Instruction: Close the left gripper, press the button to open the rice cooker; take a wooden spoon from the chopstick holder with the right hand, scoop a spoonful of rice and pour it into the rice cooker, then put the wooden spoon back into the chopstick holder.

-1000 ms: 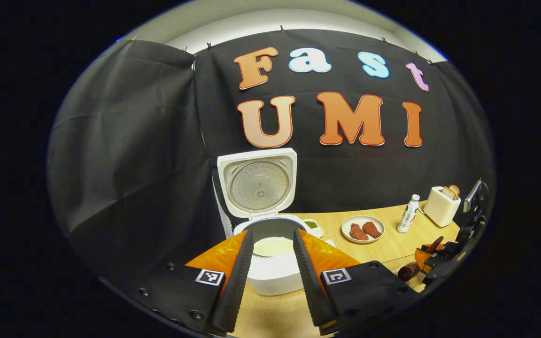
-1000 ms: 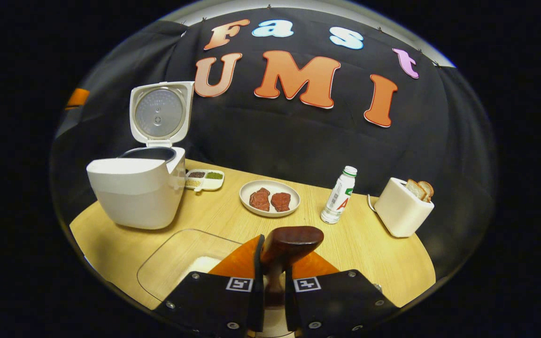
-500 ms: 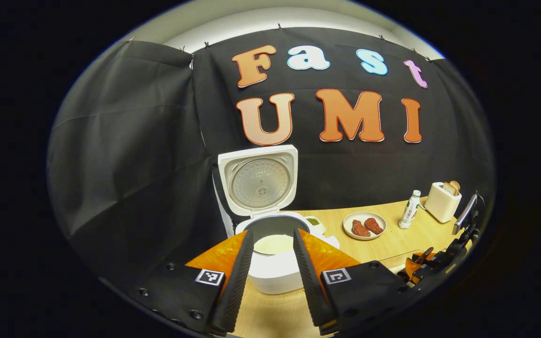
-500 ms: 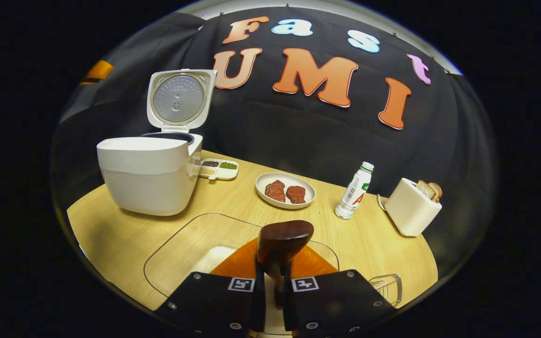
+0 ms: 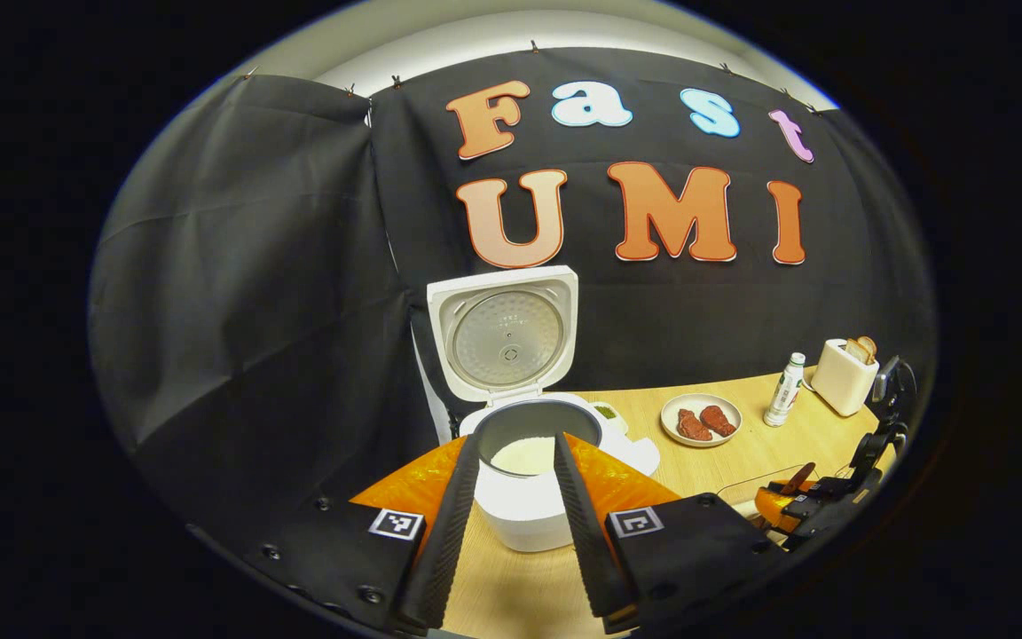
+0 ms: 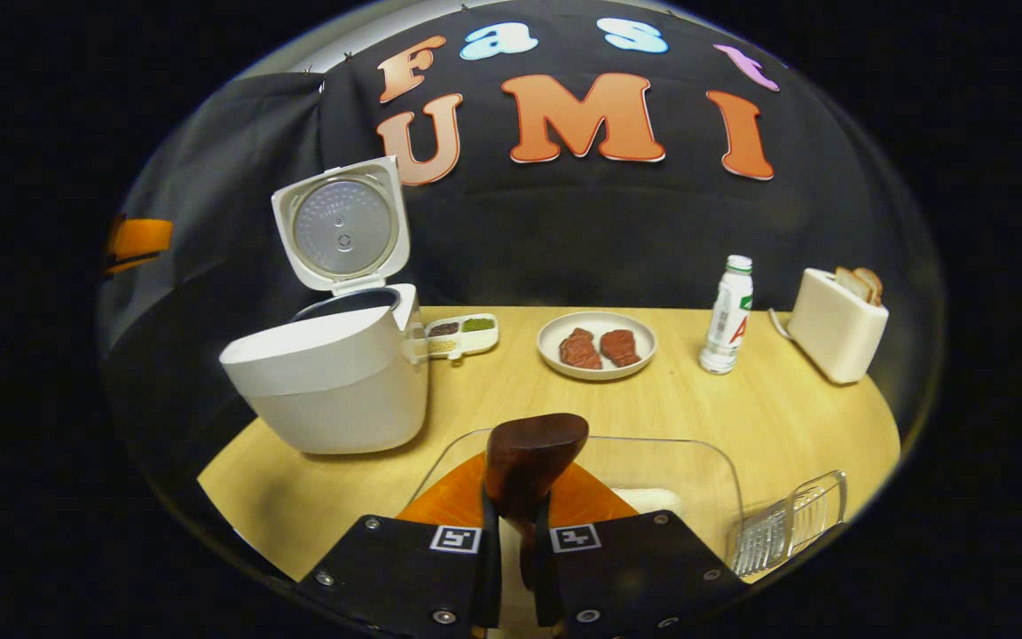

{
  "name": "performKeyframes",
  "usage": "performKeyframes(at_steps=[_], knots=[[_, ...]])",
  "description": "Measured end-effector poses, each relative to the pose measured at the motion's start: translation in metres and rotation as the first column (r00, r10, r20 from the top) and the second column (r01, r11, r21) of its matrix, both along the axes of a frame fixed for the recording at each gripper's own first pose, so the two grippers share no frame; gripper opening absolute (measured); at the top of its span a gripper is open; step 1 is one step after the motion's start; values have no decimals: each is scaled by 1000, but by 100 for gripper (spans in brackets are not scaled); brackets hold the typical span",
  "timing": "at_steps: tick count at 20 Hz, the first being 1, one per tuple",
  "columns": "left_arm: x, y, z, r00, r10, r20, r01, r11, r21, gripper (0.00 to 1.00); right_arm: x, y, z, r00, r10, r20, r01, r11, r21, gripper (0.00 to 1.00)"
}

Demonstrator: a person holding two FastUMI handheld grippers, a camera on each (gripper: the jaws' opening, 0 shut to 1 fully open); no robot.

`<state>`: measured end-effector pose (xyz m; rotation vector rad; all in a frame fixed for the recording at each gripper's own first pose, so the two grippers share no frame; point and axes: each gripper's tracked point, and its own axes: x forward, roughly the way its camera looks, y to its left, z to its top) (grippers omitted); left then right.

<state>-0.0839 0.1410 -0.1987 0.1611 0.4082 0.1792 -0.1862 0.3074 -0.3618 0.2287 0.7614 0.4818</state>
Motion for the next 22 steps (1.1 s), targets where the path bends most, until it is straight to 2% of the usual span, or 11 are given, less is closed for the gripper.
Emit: performKeyframes(at_steps=[4,7,9,14,16,17,18,22], knots=[[-2,6,-2,1000,13,1,-13,1000,-6,58,-3,4,0,998,3,-58,-1,999,43,14],[-4,13,-5,1000,30,-4,-31,1000,-6,58,-3,0,-4,982,-54,-179,80,987,138,14],[-9,13,-1,999,40,-7,-40,999,-7,62,-1,-5,-8,967,-84,-240,130,975,180,14],[-6,12,-1,999,34,-8,-34,999,5,62,-3,-6,-13,937,-106,-332,191,953,235,14],[-5,9,-2,1000,28,-10,-28,1000,3,62,-3,-6,-14,921,-112,-374,224,936,272,14],[-5,10,-4,1000,25,-11,-25,1000,4,58,-3,-7,-14,910,-120,-396,248,925,289,14],[-5,10,-3,1000,23,-11,-23,1000,6,62,-2,-9,-15,900,-129,-415,270,914,302,14],[-3,9,-3,1000,20,-11,-20,1000,10,62,4,-18,-14,863,-157,-480,359,859,365,14]])
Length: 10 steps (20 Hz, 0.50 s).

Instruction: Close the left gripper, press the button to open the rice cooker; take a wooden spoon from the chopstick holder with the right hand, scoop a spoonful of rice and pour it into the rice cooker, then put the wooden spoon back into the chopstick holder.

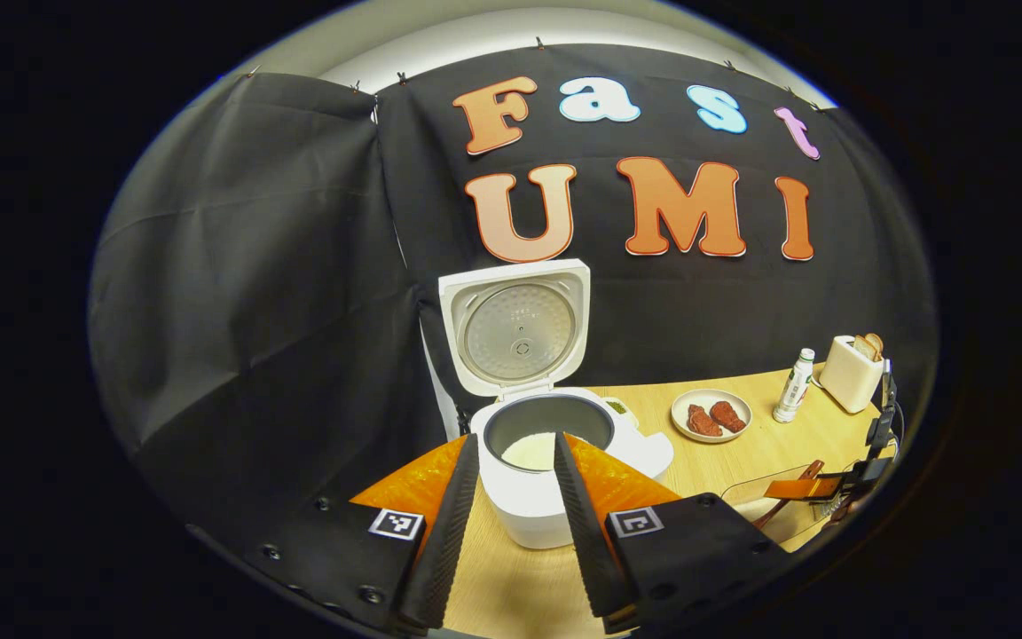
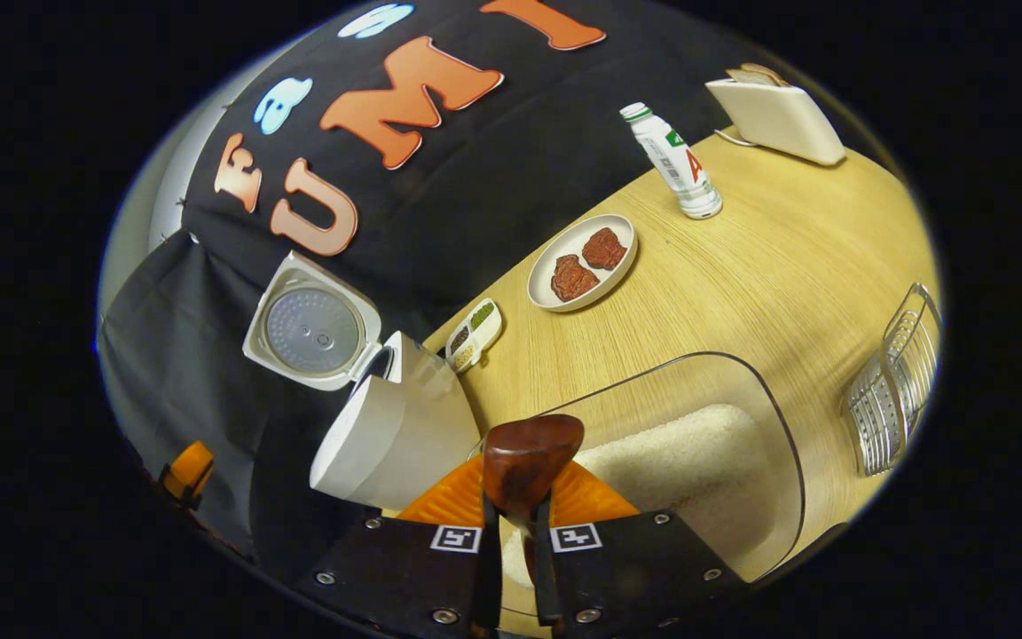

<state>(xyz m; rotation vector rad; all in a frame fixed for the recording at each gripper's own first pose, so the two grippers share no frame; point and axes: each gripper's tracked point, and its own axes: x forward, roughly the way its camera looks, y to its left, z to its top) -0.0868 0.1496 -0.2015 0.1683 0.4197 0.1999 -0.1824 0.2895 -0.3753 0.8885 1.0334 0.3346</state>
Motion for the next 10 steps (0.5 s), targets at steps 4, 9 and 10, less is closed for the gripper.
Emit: performKeyframes(at_steps=[4,9,10], knots=[[5,-5,0,1000,-9,-1,9,1000,-2,58,7,-14,0,996,-72,-50,77,991,108,14],[12,-19,4,1000,-29,12,29,1000,-3,62,17,-50,-3,980,-175,-95,189,968,164,14],[14,-23,5,999,-35,15,35,999,-6,58,20,-59,-3,976,-194,-100,209,963,172,14]])
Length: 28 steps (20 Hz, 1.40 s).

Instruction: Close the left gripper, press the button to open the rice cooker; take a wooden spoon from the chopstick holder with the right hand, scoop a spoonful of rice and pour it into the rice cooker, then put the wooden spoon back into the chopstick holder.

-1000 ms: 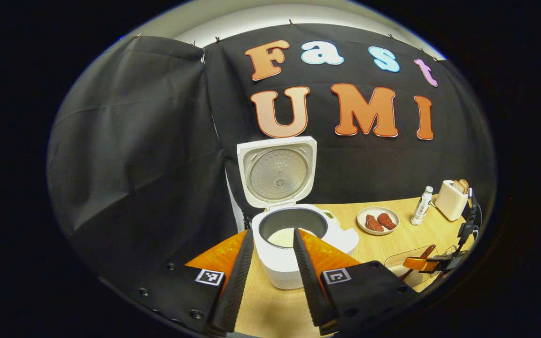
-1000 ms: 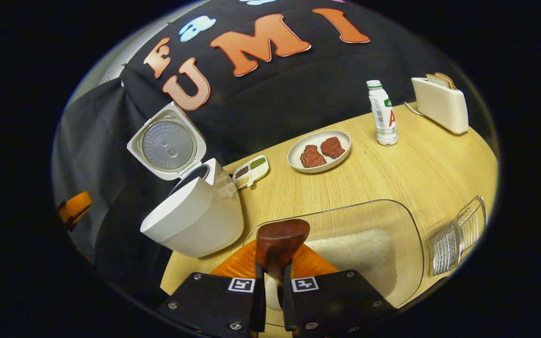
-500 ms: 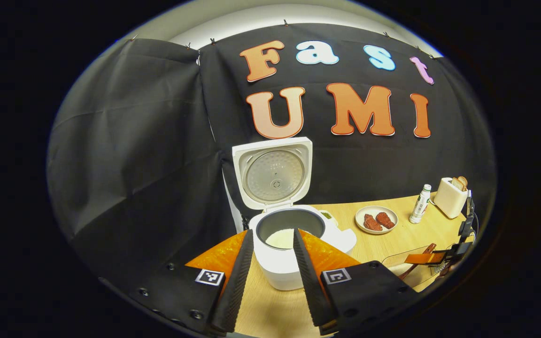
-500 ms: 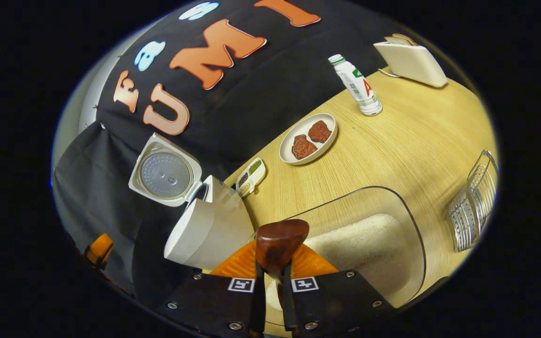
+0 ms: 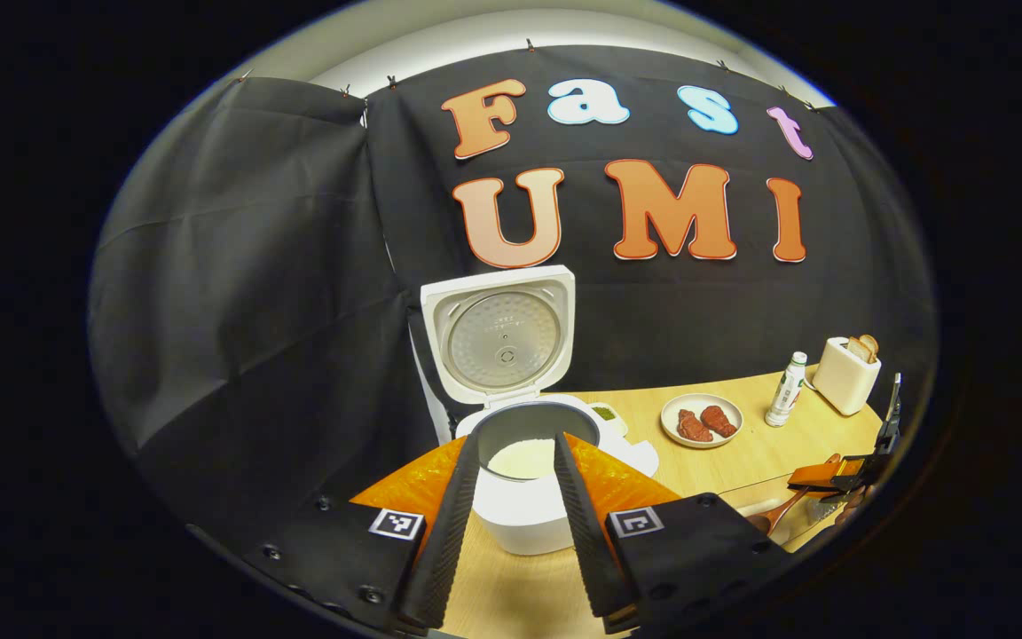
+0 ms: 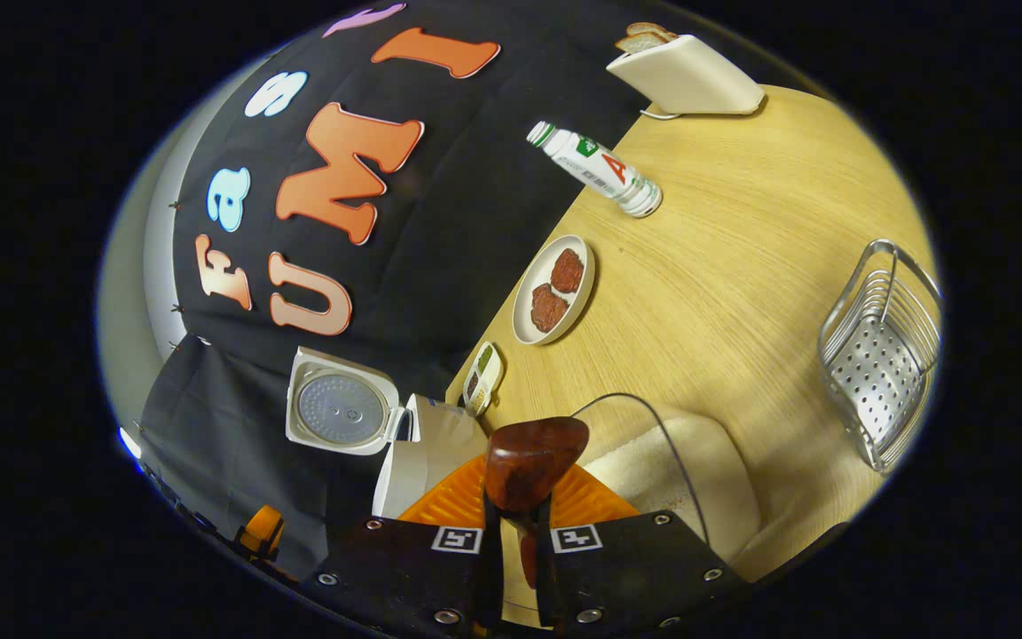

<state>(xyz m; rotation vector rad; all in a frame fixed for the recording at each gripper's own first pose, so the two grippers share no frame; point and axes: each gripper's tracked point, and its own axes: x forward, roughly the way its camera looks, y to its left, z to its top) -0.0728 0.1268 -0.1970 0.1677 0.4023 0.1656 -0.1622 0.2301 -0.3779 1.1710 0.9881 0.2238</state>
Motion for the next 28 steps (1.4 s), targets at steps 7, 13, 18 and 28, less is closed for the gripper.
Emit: performKeyframes(at_steps=[7,13,18,28], knots=[[7,-24,1,1000,-28,8,29,999,-15,62,25,-45,25,988,-155,-21,157,981,118,14],[9,-31,3,1000,-22,19,22,999,-32,58,45,-54,54,969,-238,-61,245,934,260,14],[4,-24,3,1000,6,27,-5,999,-46,62,63,-43,79,963,-250,-99,269,899,345,14],[-15,22,8,993,107,56,-103,992,-78,62,112,20,141,961,-244,-132,277,807,522,14]])
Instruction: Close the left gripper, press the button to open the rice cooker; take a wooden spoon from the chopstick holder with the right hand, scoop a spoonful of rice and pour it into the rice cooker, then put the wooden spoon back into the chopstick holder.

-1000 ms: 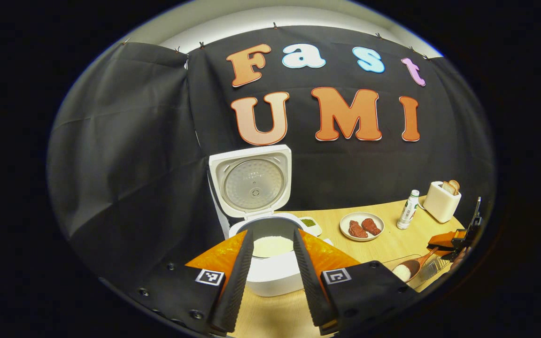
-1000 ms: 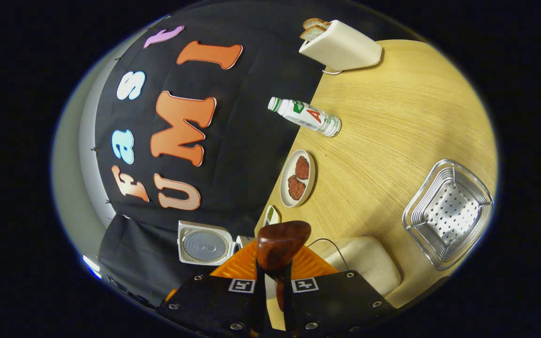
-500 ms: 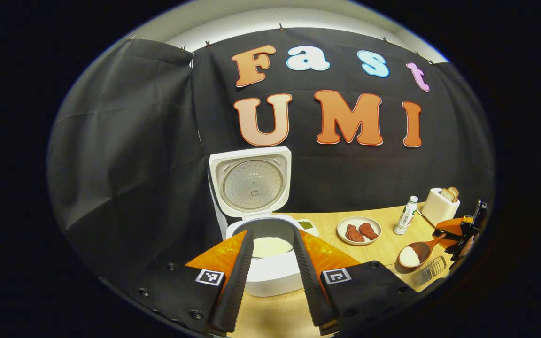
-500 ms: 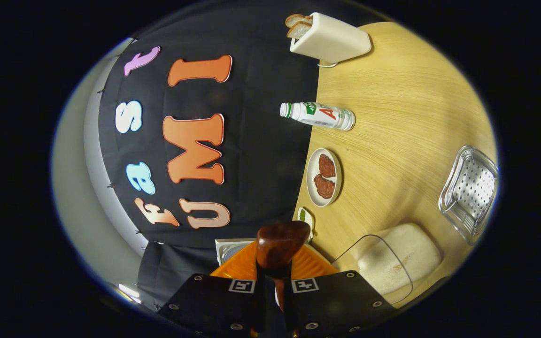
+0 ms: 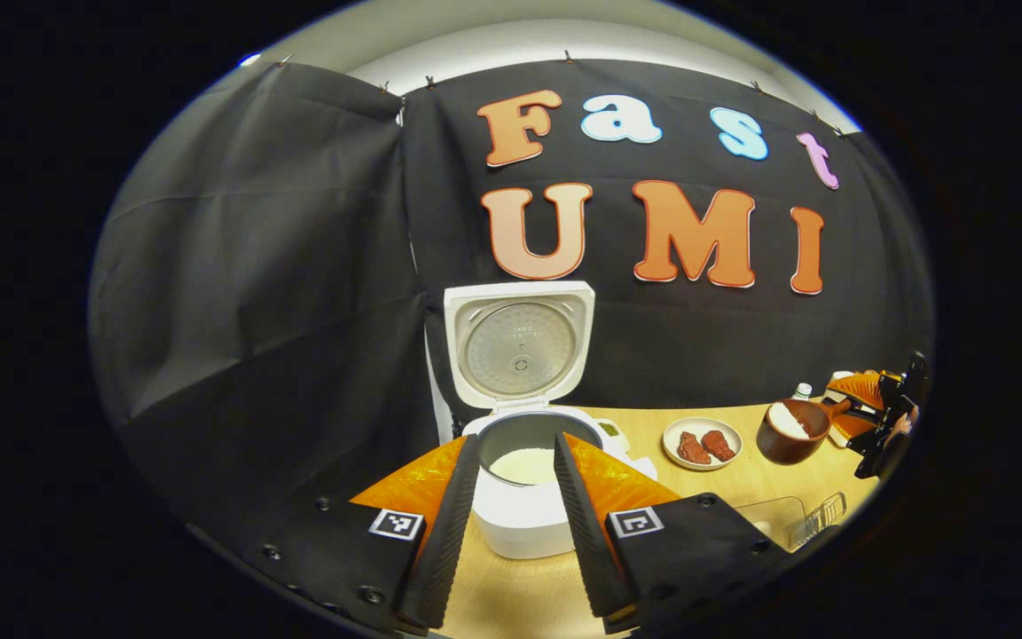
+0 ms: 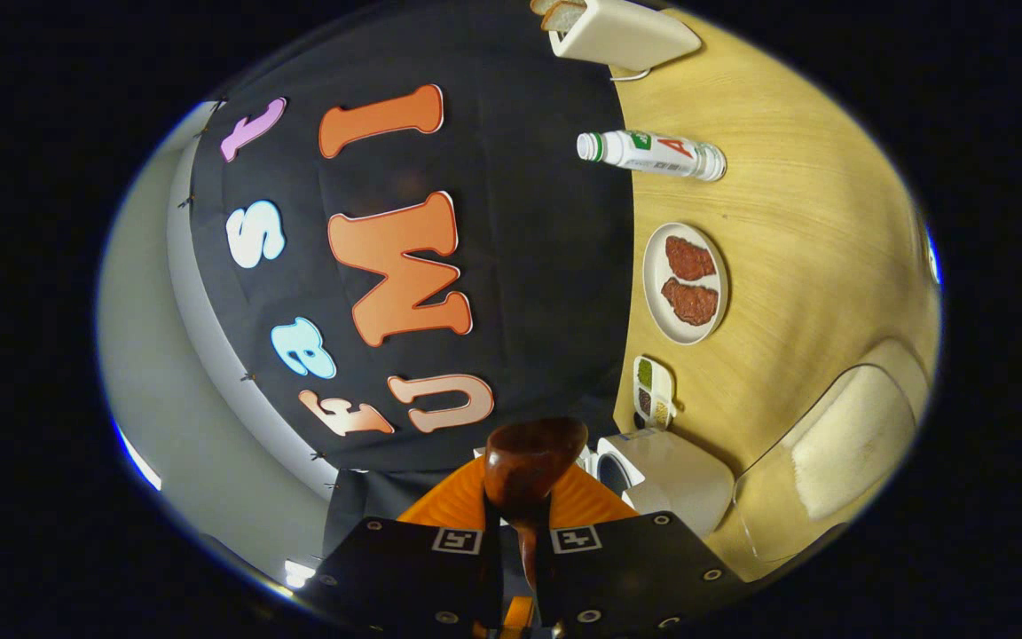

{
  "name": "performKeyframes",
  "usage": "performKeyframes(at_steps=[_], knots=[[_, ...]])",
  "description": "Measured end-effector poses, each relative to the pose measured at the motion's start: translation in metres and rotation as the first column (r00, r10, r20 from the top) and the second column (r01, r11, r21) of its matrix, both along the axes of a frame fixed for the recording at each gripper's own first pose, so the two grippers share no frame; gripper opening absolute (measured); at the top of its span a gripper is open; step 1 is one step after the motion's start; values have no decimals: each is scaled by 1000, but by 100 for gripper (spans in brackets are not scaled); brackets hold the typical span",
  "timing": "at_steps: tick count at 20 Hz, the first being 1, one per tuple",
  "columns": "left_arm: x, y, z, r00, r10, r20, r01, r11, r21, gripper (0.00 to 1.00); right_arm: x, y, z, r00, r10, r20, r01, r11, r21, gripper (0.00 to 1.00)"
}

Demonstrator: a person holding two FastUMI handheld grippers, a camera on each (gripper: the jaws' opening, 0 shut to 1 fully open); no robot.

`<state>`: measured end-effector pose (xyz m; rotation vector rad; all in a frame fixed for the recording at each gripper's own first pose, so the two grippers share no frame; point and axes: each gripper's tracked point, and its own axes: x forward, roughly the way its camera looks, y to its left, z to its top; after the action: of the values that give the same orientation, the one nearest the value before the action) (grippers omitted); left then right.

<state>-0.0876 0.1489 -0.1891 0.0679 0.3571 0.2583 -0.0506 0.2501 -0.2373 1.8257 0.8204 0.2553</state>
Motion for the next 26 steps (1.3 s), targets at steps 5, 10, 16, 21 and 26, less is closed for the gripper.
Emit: performKeyframes(at_steps=[5,10,16,21,26], knots=[[-10,30,3,998,57,19,-56,998,-28,62,20,44,24,999,30,14,-31,999,31,14],[-21,54,7,996,84,37,-83,996,-23,75,45,90,44,997,51,49,-53,998,30,14],[-32,87,2,991,130,40,-129,991,-29,89,70,142,47,989,93,113,-80,991,-111,14],[-41,104,-14,991,131,-3,-131,990,-51,89,86,178,52,967,162,196,-105,957,-271,14],[-49,113,-24,992,120,-33,-122,991,-54,89,104,210,57,920,261,291,-88,864,-495,14]])
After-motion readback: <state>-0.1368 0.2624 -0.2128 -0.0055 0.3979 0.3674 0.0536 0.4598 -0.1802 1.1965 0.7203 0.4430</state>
